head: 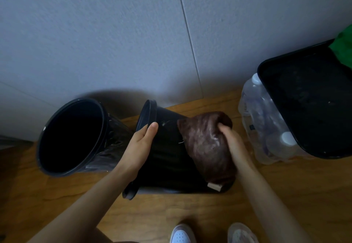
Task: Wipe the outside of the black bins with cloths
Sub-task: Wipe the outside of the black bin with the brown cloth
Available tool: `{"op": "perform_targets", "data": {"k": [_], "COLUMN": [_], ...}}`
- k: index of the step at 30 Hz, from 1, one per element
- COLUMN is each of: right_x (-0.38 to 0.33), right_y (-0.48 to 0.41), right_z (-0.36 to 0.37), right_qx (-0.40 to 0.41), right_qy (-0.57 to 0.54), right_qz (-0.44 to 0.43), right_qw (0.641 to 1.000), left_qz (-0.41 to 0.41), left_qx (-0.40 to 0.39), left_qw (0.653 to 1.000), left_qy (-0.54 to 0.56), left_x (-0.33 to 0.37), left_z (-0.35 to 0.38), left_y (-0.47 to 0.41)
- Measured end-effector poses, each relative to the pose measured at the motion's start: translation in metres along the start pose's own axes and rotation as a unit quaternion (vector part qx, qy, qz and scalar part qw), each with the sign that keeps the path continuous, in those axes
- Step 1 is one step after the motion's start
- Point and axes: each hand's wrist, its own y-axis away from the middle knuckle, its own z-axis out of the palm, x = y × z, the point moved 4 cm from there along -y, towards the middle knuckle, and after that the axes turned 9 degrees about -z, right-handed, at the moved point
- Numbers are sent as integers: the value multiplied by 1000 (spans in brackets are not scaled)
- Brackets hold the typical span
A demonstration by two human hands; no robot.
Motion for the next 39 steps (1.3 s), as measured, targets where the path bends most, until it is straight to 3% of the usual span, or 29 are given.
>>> {"op": "perform_targets", "data": {"k": [3,6,11,17,22,26,29,34,39], "right_x": [13,14,24,40,18,10,9,38,53], "right_y": [-10,-14,11,37,41,21,-19,-68,-35], "right_z": [-8,-8,12,35,75,82,58,-32,-59], "right_qx": [10,41,71,35,-9,-14,13,64,127], "right_qy": [175,353,335,458,413,442,474,543,534], "right_qz": [-78,-152,-250,-390,-462,-445,-348,-148,-173], "right_qw": [981,922,906,798,785,778,809,824,818], "left_qz": [-3,-6,-4,10,36,24,32,26,25], "left_qx": [-4,-7,-1,-20,-37,-30,-26,-23,-31], "left_qw": [1000,1000,1000,1000,998,999,999,999,999], "left_qy": [11,14,15,-3,-26,-9,-22,-10,5], "left_x": [-1,-1,0,-1,-2,-3,-6,-4,-2], "left_z": [1,1,2,2,7,1,0,2,3], "left_y": [-1,-1,-2,1,2,3,4,4,5]}}
